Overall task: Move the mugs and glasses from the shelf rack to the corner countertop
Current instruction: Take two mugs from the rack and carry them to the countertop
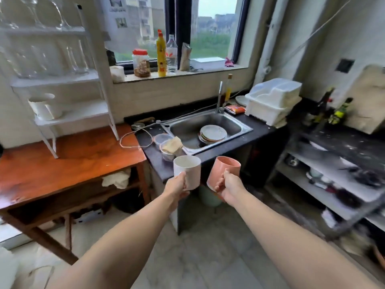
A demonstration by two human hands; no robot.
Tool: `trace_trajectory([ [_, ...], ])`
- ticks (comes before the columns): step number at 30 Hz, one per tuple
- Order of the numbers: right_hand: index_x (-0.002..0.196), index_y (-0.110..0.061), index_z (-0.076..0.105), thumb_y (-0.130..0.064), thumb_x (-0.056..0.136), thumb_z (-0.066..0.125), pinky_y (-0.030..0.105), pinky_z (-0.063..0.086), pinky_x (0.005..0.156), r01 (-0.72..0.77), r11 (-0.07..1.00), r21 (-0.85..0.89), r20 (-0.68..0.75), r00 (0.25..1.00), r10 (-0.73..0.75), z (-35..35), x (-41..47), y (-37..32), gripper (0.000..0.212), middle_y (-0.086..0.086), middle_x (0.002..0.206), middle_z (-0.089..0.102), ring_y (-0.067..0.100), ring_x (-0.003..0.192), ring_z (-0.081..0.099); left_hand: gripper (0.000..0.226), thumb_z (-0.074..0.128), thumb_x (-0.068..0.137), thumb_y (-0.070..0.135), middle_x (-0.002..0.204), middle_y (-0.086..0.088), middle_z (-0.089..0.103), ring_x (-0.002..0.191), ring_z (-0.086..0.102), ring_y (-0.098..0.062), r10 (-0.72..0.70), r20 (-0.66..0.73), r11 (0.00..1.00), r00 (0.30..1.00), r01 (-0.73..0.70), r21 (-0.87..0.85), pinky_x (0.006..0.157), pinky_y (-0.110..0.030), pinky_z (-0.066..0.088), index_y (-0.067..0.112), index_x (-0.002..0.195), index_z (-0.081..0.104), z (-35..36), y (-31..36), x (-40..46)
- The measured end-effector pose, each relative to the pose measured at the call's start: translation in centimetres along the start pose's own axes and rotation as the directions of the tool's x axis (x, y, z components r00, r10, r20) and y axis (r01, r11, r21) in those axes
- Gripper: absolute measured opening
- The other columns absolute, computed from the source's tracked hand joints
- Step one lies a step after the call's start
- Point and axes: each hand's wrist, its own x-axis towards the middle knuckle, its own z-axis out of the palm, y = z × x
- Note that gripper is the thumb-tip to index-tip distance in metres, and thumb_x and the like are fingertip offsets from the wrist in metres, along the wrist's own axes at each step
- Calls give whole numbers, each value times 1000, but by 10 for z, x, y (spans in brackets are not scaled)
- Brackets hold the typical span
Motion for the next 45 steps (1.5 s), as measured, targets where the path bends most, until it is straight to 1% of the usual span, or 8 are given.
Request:
trace_trajectory([
  [3, 75, -19, 42, -36, 101, 36, 17, 33, 38, 23, 1000, -8, -75, 997, -24, -86, -18, -3, 32, -2, 56, 35, 11, 46, 32, 34, 48, 96, 33, 91, -12, 54, 58, 50, -16, -30, 66, 1000, 997, 31, -7, 50, -24, 46, 4, 107, 62, 62, -28, -39],
  [7, 72, -18, 42, -36, 101, 37, 19, 32, 42, 45, 998, -47, -215, 975, -54, -197, -51, 0, 35, 0, 58, 37, 12, 46, 33, 31, 52, 94, 32, 65, -5, 45, 50, 43, -17, -81, 165, 996, 983, 74, 50, 53, -27, 42, 12, 69, 52, 139, -68, -88],
  [21, 64, -18, 38, -41, 100, 36, 13, 33, 31, 148, 966, 214, -646, 762, 27, -460, -117, -24, 43, 0, 55, 31, 12, 46, 30, 27, 50, 93, 32, 69, -4, 43, 53, 43, -16, -280, 511, 937, 813, 116, 329, 55, -27, 50, 6, 98, 54, 383, -148, -179],
  [28, 67, -16, 39, -38, 101, 36, 11, 32, 29, 275, 913, 301, -759, 649, 55, -555, -96, -73, 40, 2, 57, 31, 13, 49, 30, 49, 52, 93, 33, 71, -4, 46, 54, 42, -15, -325, 618, 903, 716, 41, 428, 56, -27, 51, -3, 127, 53, 515, -149, -181],
  [33, 72, -16, 42, -36, 101, 39, 15, 33, 26, 369, 863, 345, -809, 583, 74, -622, -80, -113, 35, 3, 58, 32, 14, 51, 29, 23, 51, 93, 30, 71, -3, 45, 58, 43, -13, -325, 692, 874, 645, -74, 479, 55, -26, 49, 8, 97, 54, 610, -137, -177],
  [37, 71, -16, 42, -35, 101, 38, 14, 31, 30, 367, 853, 371, -832, 540, 130, -665, -71, -133, 36, 3, 57, 31, 14, 50, 29, 26, 51, 92, 30, 69, -3, 44, 59, 43, -13, -356, 700, 861, 619, -73, 503, 55, -26, 50, 12, 73, 51, 671, -139, -180],
  [40, 73, -15, 45, -23, 99, 34, 19, 26, 45, 368, 847, 383, -846, 509, 161, -701, -59, -156, 29, 3, 56, 32, 14, 48, 27, 26, 50, 93, 30, 68, -3, 44, 57, 42, -13, -381, 713, 843, 589, -97, 530, 55, -26, 51, 11, 74, 50, 724, -145, -181],
  [45, 81, -23, 58, -11, 87, 23, 21, 26, 44, 374, 856, 358, -864, 480, 152, -768, -31, -198, 38, 5, 56, 33, 13, 49, 28, 33, 47, 95, 32, 68, -3, 42, 56, 39, -15, -414, 717, 829, 562, -94, 552, 58, -28, 52, 13, 68, 46, 819, -158, -183],
])
